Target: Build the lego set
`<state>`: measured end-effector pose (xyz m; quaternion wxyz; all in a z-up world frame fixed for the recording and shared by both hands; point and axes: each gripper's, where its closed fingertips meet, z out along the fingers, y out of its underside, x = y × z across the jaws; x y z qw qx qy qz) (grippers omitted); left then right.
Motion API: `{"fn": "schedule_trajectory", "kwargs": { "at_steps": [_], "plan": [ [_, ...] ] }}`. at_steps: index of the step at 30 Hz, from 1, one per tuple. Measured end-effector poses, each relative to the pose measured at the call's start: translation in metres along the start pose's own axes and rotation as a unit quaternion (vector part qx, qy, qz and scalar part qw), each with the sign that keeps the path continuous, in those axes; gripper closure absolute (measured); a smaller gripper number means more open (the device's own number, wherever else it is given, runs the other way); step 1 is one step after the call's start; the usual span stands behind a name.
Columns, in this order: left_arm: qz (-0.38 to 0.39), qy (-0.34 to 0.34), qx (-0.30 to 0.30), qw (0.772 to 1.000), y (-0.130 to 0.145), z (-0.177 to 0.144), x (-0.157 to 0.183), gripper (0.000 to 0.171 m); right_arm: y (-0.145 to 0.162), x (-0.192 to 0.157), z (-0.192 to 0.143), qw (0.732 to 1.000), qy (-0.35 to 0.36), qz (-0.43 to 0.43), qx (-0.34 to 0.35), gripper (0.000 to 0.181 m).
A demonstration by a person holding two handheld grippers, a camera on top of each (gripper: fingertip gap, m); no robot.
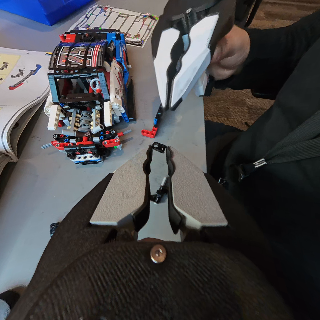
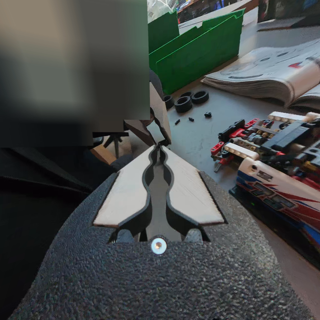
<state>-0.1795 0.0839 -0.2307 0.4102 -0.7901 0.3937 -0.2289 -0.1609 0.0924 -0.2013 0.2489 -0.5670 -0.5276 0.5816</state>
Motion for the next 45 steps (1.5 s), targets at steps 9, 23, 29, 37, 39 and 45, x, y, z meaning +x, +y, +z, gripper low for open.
{"fn": "schedule_trajectory", "kwargs": {
  "at_steps": [9,23,29,37,39,45],
  "plan": [
    [-0.042,0.001,-0.007,0.999,-0.002,0.021,-0.036,0.158,-0.022,0.029,-0.037,0.99,0.068,-0.086,0.089,0.178],
    [-0.028,-0.014,0.019,0.999,-0.019,0.018,-0.036,0.158,-0.013,0.04,-0.02,0.994,0.092,-0.046,0.047,0.178],
    [-0.005,-0.04,0.018,0.999,-0.019,0.012,-0.031,0.158,-0.004,0.036,-0.003,0.997,0.065,0.026,0.017,0.174],
    [0.087,-0.087,0.033,0.992,-0.027,0.001,-0.013,0.158,-0.008,0.01,0.008,0.988,-0.024,0.149,0.027,0.168],
    [0.123,-0.107,0.044,0.986,-0.031,-0.003,-0.009,0.158,-0.011,0.008,0.009,0.984,-0.039,0.172,0.029,0.167],
    [0.193,-0.141,0.061,0.969,-0.039,-0.005,0.001,0.159,-0.015,-0.003,0.019,0.983,-0.069,0.171,0.017,0.17]
  ]
}}
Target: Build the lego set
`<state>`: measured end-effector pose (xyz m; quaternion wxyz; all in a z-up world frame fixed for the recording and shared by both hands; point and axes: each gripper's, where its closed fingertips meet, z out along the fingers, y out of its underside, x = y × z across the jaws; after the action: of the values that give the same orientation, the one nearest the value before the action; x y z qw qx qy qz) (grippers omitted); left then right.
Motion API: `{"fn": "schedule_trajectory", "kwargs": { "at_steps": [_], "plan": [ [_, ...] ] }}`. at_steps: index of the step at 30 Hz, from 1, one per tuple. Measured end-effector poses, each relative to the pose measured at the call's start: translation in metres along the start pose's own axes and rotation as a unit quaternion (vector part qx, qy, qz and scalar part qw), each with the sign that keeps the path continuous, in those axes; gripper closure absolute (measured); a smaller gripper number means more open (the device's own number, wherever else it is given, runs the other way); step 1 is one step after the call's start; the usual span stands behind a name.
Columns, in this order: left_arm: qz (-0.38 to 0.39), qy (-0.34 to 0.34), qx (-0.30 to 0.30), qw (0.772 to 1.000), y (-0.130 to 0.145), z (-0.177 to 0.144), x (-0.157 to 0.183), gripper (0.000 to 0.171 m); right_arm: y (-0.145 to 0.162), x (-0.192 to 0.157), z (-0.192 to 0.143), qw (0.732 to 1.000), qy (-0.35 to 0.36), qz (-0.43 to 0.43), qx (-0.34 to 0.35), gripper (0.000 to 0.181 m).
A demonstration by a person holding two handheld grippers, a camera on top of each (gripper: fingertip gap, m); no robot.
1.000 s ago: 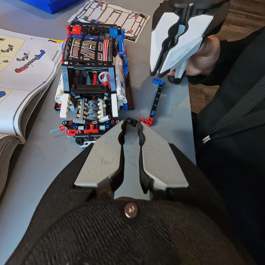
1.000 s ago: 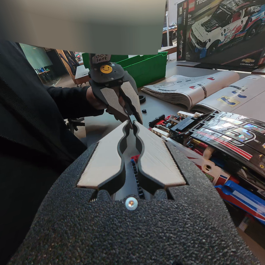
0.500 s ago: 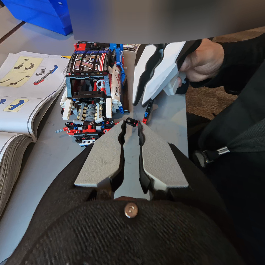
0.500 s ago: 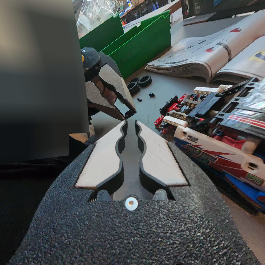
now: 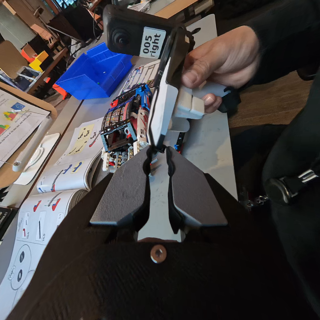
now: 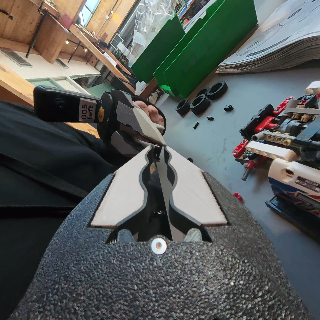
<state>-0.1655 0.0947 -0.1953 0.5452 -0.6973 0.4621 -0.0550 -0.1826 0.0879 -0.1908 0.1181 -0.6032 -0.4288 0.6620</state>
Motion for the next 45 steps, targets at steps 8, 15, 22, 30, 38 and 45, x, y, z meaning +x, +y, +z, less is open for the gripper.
{"fn": "schedule_trajectory", "kwargs": {
  "at_steps": [8,15,22,30,38,45],
  "plan": [
    [-0.117,0.039,0.012,0.992,0.006,-0.005,0.004,0.155,0.003,0.003,0.002,0.985,0.067,-0.158,-0.03,0.173],
    [-0.35,0.144,-0.009,0.926,0.031,-0.011,0.0,0.154,-0.017,0.006,-0.011,0.867,0.173,-0.468,-0.006,0.173],
    [-0.456,0.149,0.009,0.878,0.055,-0.047,-0.013,0.135,-0.011,0.015,-0.02,0.823,0.216,-0.525,-0.023,0.173],
    [-0.51,0.192,0.006,0.838,0.057,-0.058,-0.007,0.134,0.005,0.014,-0.01,0.789,0.218,-0.572,-0.052,0.173],
    [-0.524,0.232,-0.002,0.82,0.052,-0.046,0.009,0.137,0.013,0.01,0.002,0.776,0.205,-0.593,-0.067,0.173],
    [-0.527,0.296,0.018,0.796,0.025,-0.024,0.021,0.142,0.017,0.003,0.016,0.752,0.191,-0.627,-0.066,0.174]
  ]
}}
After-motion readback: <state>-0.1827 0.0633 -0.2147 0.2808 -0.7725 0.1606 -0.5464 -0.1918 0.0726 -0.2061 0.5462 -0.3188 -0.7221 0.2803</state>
